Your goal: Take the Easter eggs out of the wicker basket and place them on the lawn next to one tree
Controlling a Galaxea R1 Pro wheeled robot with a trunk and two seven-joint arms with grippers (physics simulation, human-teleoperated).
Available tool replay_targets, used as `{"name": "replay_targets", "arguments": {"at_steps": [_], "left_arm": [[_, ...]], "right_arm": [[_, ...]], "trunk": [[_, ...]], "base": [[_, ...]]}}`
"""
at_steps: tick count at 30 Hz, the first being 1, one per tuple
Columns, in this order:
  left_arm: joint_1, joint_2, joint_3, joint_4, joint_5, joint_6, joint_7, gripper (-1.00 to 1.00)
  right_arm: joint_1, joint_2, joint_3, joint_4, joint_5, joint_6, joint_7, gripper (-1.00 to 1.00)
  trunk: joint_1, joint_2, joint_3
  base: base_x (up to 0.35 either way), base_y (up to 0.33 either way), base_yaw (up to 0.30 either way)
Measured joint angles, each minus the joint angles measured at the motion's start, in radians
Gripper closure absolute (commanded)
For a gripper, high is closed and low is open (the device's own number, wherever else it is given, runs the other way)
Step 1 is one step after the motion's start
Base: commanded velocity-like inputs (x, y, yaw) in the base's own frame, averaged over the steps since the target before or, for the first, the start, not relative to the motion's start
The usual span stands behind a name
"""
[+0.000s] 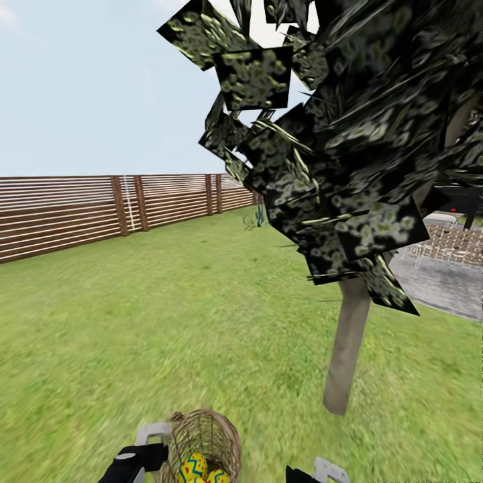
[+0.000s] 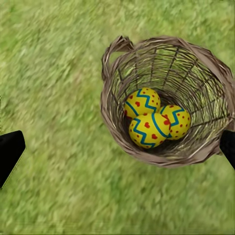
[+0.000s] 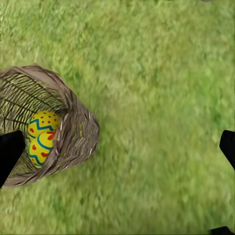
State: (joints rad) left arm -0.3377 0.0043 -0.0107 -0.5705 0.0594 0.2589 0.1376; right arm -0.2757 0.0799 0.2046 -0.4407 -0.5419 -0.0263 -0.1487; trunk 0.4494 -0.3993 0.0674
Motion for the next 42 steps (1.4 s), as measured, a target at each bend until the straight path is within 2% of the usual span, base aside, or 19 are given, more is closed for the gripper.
{"name": "replay_targets", "arguments": {"at_steps": [9, 18, 32, 42], "left_arm": [[0.0, 0.0, 0.0, 0.0, -0.001, -0.001, 0.0, -1.0], [0.0, -0.001, -0.001, 0.0, -0.002, -0.003, 0.003, -1.0], [0.0, -0.001, -0.001, 0.0, -0.001, -0.002, 0.0, -1.0], [0.0, -0.001, 0.001, -0.001, 0.002, -0.002, 0.001, -1.0]], "right_arm": [[0.0, 0.005, 0.002, -0.001, 0.0, 0.001, 0.0, -1.0], [0.0, 0.005, 0.001, -0.001, 0.0, 0.001, -0.001, -1.0], [0.0, 0.002, 0.0, -0.001, -0.001, 0.0, 0.0, -1.0], [0.0, 0.004, 0.0, -0.001, 0.0, 0.001, 0.0, -1.0]], "trunk": [[0.0, 0.0, 0.0], [0.0, 0.0, 0.0], [0.0, 0.0, 0.013], [0.0, 0.0, 0.015]], "base": [[0.055, 0.042, -0.013], [0.203, -0.018, -0.006], [0.046, -0.028, -0.167], [0.001, -0.001, -0.033]]}}
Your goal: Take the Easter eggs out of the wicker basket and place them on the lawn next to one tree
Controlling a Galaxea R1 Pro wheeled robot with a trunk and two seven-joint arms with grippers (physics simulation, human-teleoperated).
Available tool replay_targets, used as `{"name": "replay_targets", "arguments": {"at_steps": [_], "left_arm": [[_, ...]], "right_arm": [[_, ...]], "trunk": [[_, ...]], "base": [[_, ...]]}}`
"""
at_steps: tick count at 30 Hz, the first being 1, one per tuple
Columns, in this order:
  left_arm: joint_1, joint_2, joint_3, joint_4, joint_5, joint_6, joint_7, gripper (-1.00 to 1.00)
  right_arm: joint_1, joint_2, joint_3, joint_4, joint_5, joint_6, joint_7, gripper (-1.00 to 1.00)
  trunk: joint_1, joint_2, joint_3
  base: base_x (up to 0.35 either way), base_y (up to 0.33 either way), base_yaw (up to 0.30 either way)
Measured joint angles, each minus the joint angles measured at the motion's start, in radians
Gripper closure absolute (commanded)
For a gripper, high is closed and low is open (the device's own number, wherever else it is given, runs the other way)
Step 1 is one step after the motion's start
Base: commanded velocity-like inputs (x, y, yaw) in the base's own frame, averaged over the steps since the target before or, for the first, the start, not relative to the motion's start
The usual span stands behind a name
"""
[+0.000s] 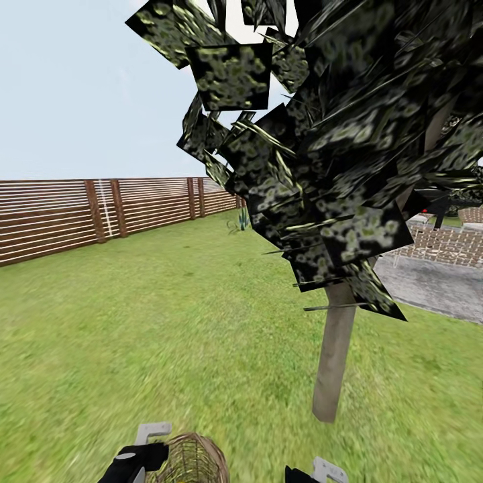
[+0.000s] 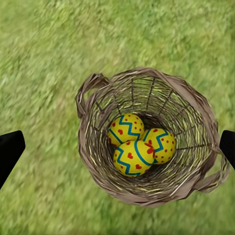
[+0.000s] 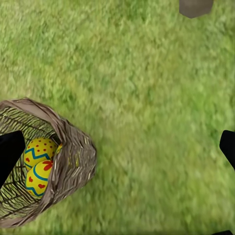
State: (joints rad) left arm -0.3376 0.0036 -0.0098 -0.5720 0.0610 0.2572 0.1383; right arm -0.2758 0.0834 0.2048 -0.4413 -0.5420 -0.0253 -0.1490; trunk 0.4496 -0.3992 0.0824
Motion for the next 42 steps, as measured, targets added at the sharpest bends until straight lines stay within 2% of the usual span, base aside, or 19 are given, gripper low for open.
{"name": "replay_targets", "arguments": {"at_steps": [2, 28, 37, 42], "left_arm": [[0.0, 0.0, 0.0, 0.0, 0.0, 0.0, 0.0, -1.0], [-0.005, 0.001, -0.001, 0.002, -0.009, -0.019, 0.003, -1.0], [-0.006, -0.002, -0.01, 0.081, -0.011, -0.093, 0.006, -1.0], [-0.006, -0.002, -0.012, 0.093, -0.011, -0.119, 0.006, -1.0]], "right_arm": [[0.0, 0.0, 0.0, 0.0, 0.0, 0.0, 0.0, -1.0], [0.001, -0.005, 0.0, -0.002, 0.002, -0.002, 0.0, -1.0], [0.002, -0.007, 0.0, -0.003, 0.01, -0.004, 0.0, -1.0], [0.003, -0.006, 0.001, -0.011, 0.025, -0.031, -0.001, -1.0]], "trunk": [[0.0, 0.0, 0.0], [0.1, -0.182, -0.081], [0.134, -0.244, -0.108], [0.153, -0.279, -0.124]], "base": [[0.0, 0.0, -0.005], [0.0, 0.0, 0.0], [0.0, 0.0, 0.0], [0.0, 0.0, 0.0]]}}
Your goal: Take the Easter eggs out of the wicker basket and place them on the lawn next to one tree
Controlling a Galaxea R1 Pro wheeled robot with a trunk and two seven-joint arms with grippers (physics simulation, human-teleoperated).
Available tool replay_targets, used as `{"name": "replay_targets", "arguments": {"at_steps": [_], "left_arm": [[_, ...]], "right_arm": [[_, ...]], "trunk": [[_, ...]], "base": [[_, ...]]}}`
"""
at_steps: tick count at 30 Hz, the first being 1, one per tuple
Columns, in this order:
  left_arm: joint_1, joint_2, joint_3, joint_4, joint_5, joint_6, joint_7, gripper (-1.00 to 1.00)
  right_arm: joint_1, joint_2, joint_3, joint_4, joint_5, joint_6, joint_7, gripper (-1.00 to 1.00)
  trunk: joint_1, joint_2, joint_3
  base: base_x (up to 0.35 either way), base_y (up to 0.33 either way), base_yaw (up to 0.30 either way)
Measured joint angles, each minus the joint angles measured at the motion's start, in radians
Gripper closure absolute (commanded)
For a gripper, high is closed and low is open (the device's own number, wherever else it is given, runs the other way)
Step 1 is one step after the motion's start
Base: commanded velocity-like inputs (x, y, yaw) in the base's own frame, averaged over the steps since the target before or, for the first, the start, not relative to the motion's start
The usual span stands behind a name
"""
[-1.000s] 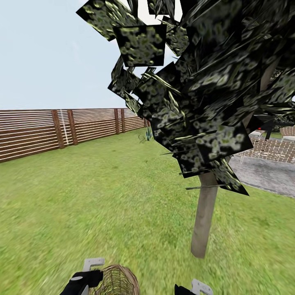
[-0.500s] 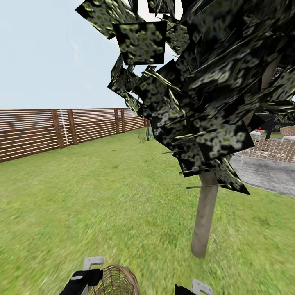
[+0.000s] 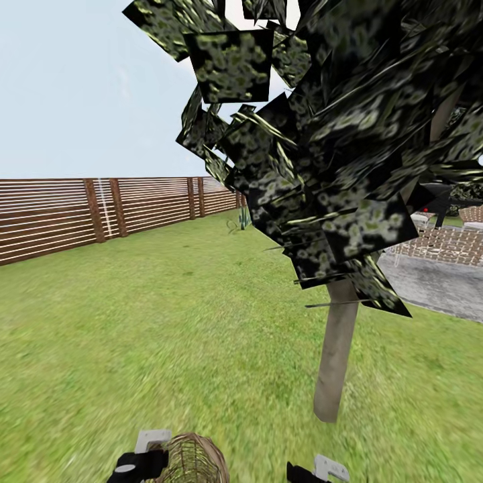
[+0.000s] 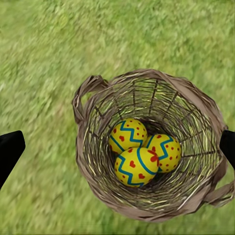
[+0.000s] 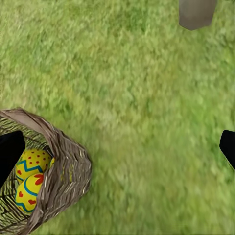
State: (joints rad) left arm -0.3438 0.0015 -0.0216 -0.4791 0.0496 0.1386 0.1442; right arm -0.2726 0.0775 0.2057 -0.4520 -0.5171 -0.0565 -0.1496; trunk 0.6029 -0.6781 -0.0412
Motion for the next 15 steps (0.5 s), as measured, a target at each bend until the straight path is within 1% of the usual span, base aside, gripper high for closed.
{"name": "replay_targets", "arguments": {"at_steps": [6, 15], "left_arm": [[0.0, 0.0, 0.0, 0.002, 0.0, -0.023, 0.0, -1.0], [0.0, 0.0, 0.001, -0.006, 0.0, -0.027, 0.001, -1.0]], "right_arm": [[0.0, -0.001, 0.0, -0.003, 0.005, -0.015, 0.0, -1.0], [0.001, 0.002, 0.001, -0.002, 0.007, -0.018, 0.0, -1.0]], "trunk": [[0.023, -0.042, -0.019], [0.058, -0.105, -0.047]], "base": [[0.0, 0.0, 0.0], [0.0, 0.0, 0.0]]}}
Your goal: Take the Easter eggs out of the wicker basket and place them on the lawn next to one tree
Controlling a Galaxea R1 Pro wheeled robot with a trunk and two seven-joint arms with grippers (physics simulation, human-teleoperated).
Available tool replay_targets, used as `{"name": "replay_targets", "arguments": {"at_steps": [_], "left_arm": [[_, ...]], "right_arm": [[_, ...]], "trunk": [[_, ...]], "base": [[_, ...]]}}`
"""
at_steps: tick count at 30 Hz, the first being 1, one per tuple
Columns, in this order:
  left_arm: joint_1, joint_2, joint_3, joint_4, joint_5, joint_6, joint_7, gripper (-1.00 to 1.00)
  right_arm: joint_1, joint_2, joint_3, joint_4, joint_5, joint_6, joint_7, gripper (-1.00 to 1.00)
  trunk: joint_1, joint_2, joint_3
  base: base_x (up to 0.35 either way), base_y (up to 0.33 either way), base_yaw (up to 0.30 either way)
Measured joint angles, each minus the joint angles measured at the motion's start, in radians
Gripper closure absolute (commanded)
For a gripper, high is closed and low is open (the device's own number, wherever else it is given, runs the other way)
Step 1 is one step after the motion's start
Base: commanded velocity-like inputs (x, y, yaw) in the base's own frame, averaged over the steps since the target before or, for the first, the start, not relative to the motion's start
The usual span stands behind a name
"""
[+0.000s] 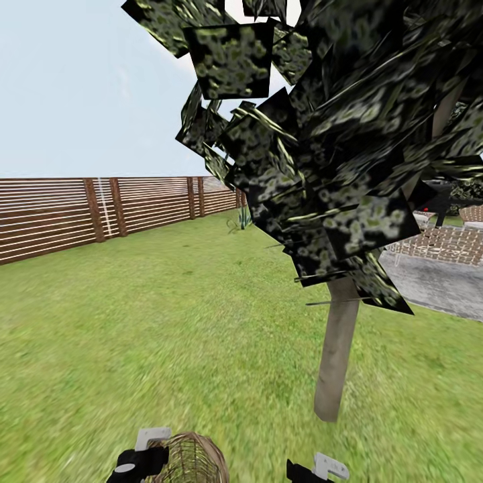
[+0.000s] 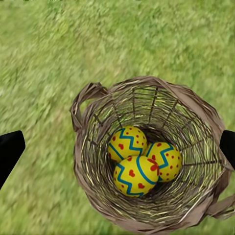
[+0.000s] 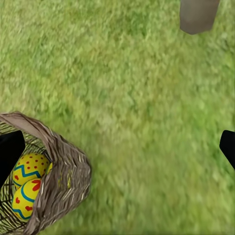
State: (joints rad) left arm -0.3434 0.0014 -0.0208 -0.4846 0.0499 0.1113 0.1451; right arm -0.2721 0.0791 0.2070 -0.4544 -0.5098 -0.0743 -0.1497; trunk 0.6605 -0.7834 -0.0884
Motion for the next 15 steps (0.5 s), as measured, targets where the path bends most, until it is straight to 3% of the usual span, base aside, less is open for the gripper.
{"name": "replay_targets", "arguments": {"at_steps": [15], "left_arm": [[0.0, 0.0, 0.0, -0.005, 0.0, 0.0, 0.001, -1.0]], "right_arm": [[0.0, -0.002, 0.019, 0.0, 0.0, -0.001, 0.0, -1.0]], "trunk": [[0.058, -0.105, -0.047]], "base": [[0.0, 0.0, 0.0]]}}
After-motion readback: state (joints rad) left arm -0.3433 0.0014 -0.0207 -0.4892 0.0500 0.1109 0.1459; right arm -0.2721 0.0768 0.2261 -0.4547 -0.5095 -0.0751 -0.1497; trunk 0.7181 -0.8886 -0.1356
